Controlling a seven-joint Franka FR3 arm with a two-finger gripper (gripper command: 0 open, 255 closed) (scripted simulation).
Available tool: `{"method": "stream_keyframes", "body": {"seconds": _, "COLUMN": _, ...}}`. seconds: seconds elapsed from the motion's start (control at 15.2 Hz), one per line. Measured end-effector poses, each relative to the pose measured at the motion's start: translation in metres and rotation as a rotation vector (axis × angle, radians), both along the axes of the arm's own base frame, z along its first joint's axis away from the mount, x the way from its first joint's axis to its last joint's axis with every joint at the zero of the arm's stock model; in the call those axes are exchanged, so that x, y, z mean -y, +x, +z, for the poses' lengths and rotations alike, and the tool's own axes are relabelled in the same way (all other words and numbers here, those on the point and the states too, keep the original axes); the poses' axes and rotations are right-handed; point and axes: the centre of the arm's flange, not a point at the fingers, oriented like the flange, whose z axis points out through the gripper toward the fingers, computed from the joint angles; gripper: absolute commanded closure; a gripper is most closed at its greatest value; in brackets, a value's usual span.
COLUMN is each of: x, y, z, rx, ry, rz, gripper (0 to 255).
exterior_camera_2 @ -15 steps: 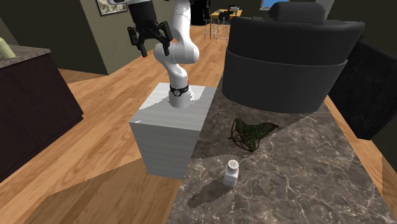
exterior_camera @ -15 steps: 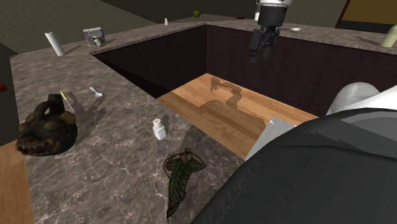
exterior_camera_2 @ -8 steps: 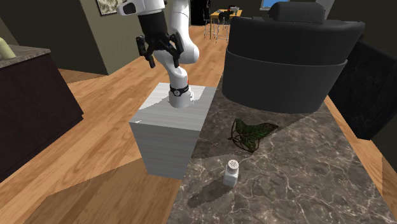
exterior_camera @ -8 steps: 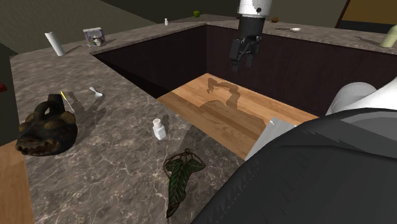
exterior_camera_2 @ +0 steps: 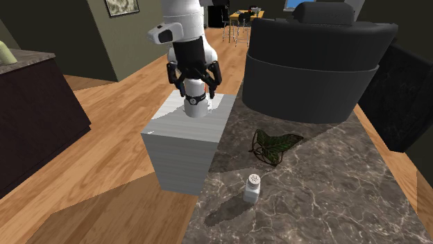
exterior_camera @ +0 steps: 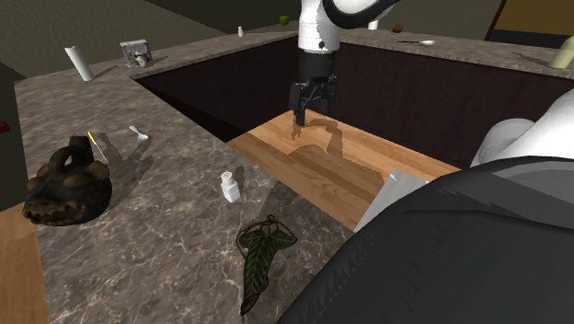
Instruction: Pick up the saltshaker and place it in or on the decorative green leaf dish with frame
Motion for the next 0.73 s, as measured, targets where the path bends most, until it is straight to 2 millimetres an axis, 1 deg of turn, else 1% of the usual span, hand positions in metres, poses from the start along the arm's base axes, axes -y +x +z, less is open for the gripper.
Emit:
{"method": "stream_keyframes", "body": {"seconds": 0.13, "x": -0.022, "y": 0.015, "z": -0.008, "rx": -0.001, "ry": -0.008, "rz": 0.001, "gripper": 0}}
{"method": "stream_keyframes", "body": {"seconds": 0.26, "x": -0.039, "y": 0.034, "z": -0.015, "rx": -0.002, "ry": -0.016, "rz": 0.003, "gripper": 0}}
{"method": "stream_keyframes", "body": {"seconds": 0.46, "x": -0.069, "y": 0.056, "z": -0.035, "rx": -0.004, "ry": -0.03, "rz": 0.005, "gripper": 0}}
{"method": "stream_keyframes", "body": {"seconds": 0.59, "x": -0.089, "y": 0.071, "z": -0.041, "rx": -0.005, "ry": -0.038, "rz": 0.007, "gripper": 0}}
{"method": "stream_keyframes", "body": {"seconds": 0.73, "x": -0.108, "y": 0.088, "z": -0.054, "rx": -0.006, "ry": -0.046, "rz": 0.008, "gripper": 0}}
